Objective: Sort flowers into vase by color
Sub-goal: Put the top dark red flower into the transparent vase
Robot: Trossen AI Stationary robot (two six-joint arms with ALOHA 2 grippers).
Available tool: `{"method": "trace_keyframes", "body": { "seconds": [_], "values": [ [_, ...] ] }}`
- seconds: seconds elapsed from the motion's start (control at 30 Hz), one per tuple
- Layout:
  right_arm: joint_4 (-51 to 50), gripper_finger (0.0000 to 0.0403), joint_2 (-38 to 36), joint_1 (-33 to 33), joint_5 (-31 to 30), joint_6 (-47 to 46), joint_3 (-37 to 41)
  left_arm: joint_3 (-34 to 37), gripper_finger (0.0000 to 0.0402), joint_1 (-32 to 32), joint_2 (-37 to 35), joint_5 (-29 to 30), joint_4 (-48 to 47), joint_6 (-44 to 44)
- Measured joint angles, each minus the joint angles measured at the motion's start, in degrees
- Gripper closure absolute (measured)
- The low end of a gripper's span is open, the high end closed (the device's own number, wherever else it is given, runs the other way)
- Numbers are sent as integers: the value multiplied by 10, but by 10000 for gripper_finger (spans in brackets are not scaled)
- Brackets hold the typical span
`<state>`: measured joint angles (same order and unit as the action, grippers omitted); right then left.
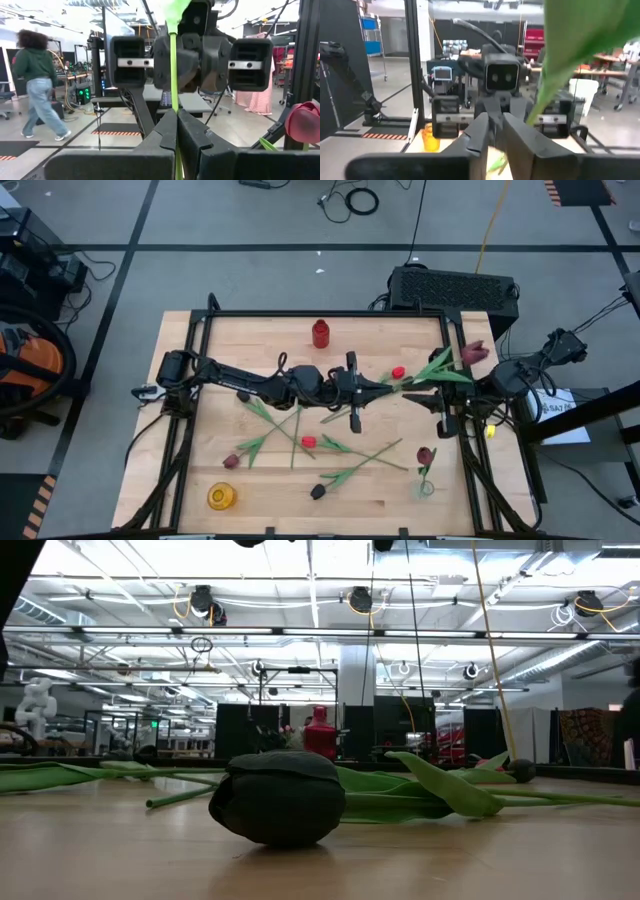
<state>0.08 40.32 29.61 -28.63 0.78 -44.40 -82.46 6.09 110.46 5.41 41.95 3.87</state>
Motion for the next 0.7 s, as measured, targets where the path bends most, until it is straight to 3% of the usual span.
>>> {"method": "trace_keyframes", "body": {
  "seconds": [0.27, 0.4, 0.53, 0.7],
  "values": [
    [-9, 229, -14, 0, -15, 6, 0, 0, 396, 4, -4, -5, 10, 1],
    [14, 191, -9, 0, -14, 24, 0, 0, 395, 8, -4, -5, 8, 10],
    [35, 188, -5, 0, -14, 38, 0, 0, 395, 11, -4, -7, -4, 12],
    [36, 217, -3, 0, -14, 44, 0, 0, 395, 13, -4, -7, -4, 15]
  ]
}}
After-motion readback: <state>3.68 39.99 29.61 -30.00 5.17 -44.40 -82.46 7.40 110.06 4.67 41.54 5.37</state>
